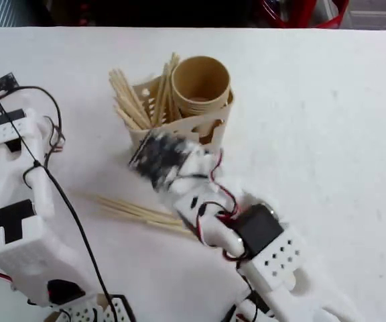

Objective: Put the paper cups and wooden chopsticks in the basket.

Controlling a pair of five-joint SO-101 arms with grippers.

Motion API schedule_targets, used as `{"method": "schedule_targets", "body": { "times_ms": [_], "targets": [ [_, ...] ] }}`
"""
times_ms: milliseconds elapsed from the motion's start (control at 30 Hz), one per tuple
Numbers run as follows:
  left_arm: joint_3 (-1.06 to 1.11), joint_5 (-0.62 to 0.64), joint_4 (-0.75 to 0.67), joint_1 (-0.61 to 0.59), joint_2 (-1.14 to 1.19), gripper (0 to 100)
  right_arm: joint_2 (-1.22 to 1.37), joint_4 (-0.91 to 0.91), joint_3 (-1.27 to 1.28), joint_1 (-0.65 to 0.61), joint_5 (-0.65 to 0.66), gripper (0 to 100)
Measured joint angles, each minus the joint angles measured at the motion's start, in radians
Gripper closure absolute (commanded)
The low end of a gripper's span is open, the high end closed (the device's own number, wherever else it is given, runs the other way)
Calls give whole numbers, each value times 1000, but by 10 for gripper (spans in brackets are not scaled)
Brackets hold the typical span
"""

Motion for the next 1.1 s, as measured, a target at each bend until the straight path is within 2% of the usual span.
{"method": "schedule_targets", "body": {
  "times_ms": [100, 200, 267, 433, 600, 800, 1100],
  "targets": [
    [0, 0, 0, 0, 0, 891, 63, 232, 12, -40, 144, 896],
    [0, 0, 0, 0, 0, 891, 173, 284, 74, -40, 226, 896],
    [0, 0, 0, 0, 0, 891, 258, 256, 140, -51, 269, 896],
    [0, 0, 0, 0, 0, 891, 420, 60, 313, -46, 336, 896],
    [0, 0, 0, 0, 0, 891, 526, -48, 336, -43, 347, 896],
    [0, 0, 0, 0, 0, 891, 575, -61, 321, -37, 350, 896],
    [0, 0, 0, 0, 0, 891, 701, -60, 180, 77, 350, 899]
  ]
}}
